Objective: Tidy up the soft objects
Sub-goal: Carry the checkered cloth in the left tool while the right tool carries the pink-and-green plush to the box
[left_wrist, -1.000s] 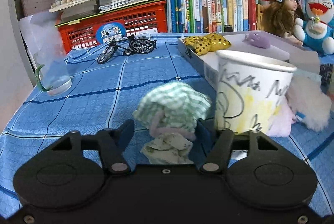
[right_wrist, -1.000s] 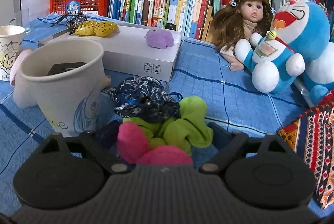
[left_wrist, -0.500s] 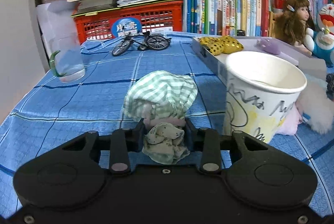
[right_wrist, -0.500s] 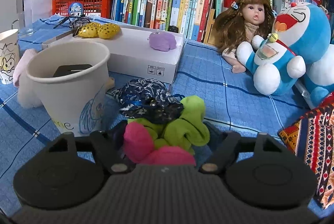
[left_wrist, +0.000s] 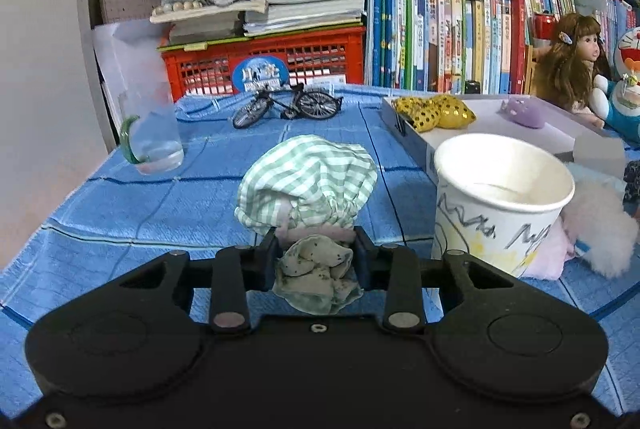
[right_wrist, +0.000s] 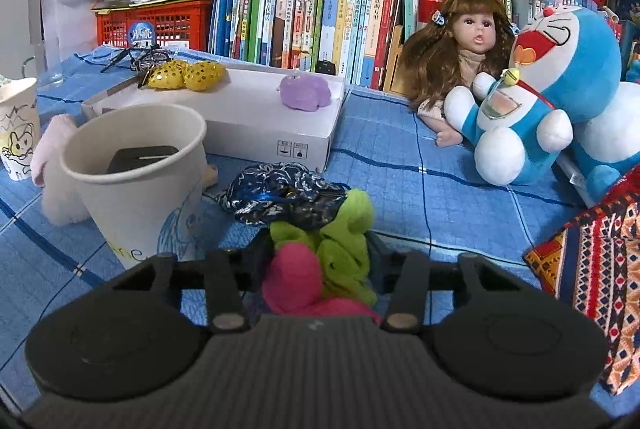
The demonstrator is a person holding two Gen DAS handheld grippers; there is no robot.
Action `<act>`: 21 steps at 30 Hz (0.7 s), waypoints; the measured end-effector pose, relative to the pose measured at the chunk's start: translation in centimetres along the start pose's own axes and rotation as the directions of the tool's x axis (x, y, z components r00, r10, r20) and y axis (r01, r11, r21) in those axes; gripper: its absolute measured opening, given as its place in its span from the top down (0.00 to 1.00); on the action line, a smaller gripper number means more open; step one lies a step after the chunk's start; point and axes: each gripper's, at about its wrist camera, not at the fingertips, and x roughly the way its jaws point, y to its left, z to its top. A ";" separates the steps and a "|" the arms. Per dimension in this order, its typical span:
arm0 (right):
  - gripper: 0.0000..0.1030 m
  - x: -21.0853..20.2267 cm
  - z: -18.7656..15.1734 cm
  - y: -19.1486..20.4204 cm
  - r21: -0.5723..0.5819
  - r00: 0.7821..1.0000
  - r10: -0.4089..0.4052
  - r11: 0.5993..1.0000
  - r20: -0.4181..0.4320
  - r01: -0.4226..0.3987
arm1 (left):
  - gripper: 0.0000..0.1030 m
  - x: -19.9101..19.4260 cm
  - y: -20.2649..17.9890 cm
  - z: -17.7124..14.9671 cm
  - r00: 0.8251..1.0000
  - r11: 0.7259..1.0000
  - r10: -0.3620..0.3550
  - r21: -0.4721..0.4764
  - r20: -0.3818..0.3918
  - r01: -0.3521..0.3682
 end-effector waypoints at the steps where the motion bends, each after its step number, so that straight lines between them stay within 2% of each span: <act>1: 0.54 -0.1 0.0 0.0 0.002 1.000 0.000 1.000 0.000 0.000 | 0.67 -0.2 0.0 0.1 1.000 1.000 0.000 -0.005 0.004 0.000; 8: 0.64 -1.6 0.3 -1.4 0.054 1.000 0.011 0.998 0.023 -0.012 | 0.67 -1.6 0.0 1.0 0.998 0.999 0.049 -0.006 0.035 -0.049; 21: 0.66 -3.5 1.7 -2.2 0.061 0.998 0.020 0.998 0.064 -0.024 | 0.67 -3.9 -0.3 3.5 0.993 0.998 0.059 -0.006 0.098 -0.059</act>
